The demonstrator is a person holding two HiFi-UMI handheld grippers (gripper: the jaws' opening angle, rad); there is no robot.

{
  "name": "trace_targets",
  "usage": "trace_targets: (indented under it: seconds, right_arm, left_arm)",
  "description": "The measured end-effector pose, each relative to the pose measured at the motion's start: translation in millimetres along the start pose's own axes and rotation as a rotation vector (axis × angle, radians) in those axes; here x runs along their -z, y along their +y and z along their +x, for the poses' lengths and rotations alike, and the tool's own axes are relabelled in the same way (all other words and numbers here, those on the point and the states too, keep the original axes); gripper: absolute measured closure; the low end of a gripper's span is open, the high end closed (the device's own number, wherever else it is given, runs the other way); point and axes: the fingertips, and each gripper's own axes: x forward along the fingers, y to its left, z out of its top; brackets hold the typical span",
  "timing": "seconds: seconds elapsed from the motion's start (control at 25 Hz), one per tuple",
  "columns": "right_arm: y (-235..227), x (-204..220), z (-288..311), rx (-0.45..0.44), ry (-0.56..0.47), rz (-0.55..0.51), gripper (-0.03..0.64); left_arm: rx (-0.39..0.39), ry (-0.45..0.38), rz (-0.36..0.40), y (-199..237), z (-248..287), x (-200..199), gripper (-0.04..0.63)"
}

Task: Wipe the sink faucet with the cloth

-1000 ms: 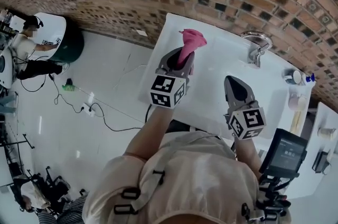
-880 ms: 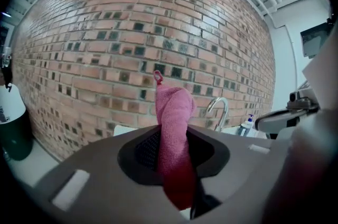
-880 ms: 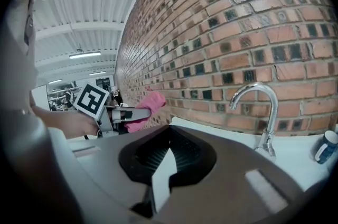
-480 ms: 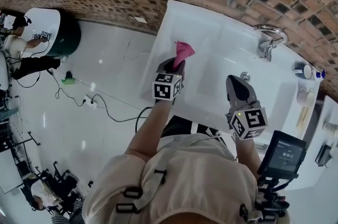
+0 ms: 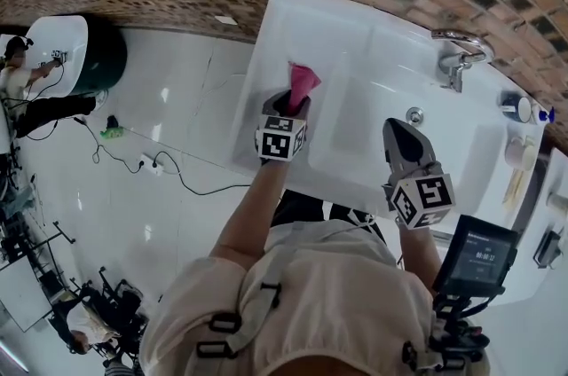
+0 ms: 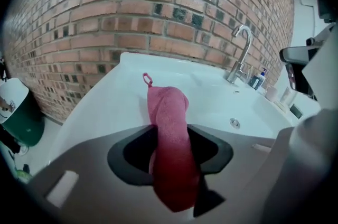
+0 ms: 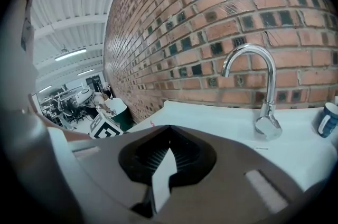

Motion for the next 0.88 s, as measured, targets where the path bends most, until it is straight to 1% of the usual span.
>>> trace_targets:
  seconds: [0.04, 0.12, 0.2, 0.28, 0.4, 0.52, 0.6, 0.68, 0.76, 0.88]
  right_arm:
    - [1.0, -0.9, 1.4, -0.003, 0.001, -0.002, 0.623]
    - [2.9, -4.8, 4.1, -0.009, -0.004, -0.009, 0.623]
    - [4.5, -11.1, 5.8, -0.016, -0.015, -0.021, 0.623]
    - [6.4, -20.9, 4.3, -0.023, -0.033, -0.037, 0.623]
    - [10.1, -43.4, -4.8, -0.023, -0.072, -0.068, 0.623]
    - [11.7, -68.3, -16.0, -0.014, -0.121, -0.105, 0.623]
    - [10.4, -82.0, -24.6, 0.0, -0.146, -0.124, 0.623]
    - [7.9, -93.3, -34.1, 0.017, -0.17, -0.14, 0.623]
    - [6.2, -103.6, -43.6, 0.029, -0.199, -0.158, 0.623]
    - [5.3, -115.3, -58.4, 0.045, -0.238, -0.18, 0.623]
  left_arm:
    - [0.003, -0.003, 0.003, -1.0, -1.7, -1.3, 0.429]
    - [-0.007, -0.027, 0.014, -0.4, -9.0, -9.1, 0.425]
    - [-0.027, -0.079, 0.041, 0.9, -21.2, -25.2, 0.426]
    - [-0.042, -0.16, 0.068, -1.2, -39.6, -50.9, 0.426]
    - [-0.041, -0.298, 0.118, -13.8, -74.9, -100.1, 0.428]
    - [-0.022, -0.417, 0.201, -37.4, -107.7, -147.7, 0.433]
    - [-0.021, -0.503, 0.272, -56.5, -130.6, -178.9, 0.464]
    - [-0.008, -0.584, 0.321, -77.1, -151.3, -206.1, 0.513]
    - [0.018, -0.644, 0.344, -96.0, -166.4, -224.6, 0.546]
    - [0.065, -0.694, 0.366, -123.1, -181.3, -237.7, 0.585]
